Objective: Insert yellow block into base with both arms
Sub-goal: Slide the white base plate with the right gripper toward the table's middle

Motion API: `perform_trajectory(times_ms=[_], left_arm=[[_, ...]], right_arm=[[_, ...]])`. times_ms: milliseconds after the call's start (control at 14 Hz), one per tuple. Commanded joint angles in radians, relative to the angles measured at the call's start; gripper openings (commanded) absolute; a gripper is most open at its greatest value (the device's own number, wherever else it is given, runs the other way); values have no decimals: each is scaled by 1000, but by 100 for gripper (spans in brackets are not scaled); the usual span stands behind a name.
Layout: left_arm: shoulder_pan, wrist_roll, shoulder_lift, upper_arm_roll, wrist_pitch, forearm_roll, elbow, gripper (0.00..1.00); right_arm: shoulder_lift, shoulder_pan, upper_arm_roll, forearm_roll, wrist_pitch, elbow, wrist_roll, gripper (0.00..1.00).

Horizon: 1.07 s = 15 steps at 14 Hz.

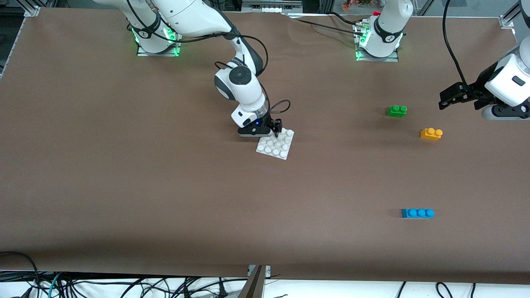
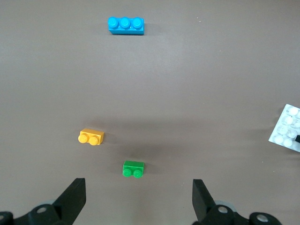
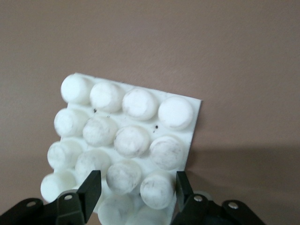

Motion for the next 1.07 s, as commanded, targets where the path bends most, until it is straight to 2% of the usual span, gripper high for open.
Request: perform_trajectory(times_ms=[0,427,499,641,855,997], left_arm=[[-2,-3,11,3,-20,-9,29,100],[-2,-3,11,3,-20,-9,29,100],[-2,-3,11,3,-20,-9,29,100],[-2,-3,11,3,-20,-9,29,100],[-2,-3,11,3,-20,-9,29,100],[-2,-3,11,3,-20,-9,29,100]], right_arm=[[25,30,-19,-15,4,30,22,72],[39,30,-48,-45,-1,48,11,74],[28,25,-56,-41,-13,50,13,84],[-9,11,-62,-37,-123,91,11,89],[-61,-24,-84,-34,-390,217,-1,96],[-117,-56,-84,-31,-534,260,-10,99]])
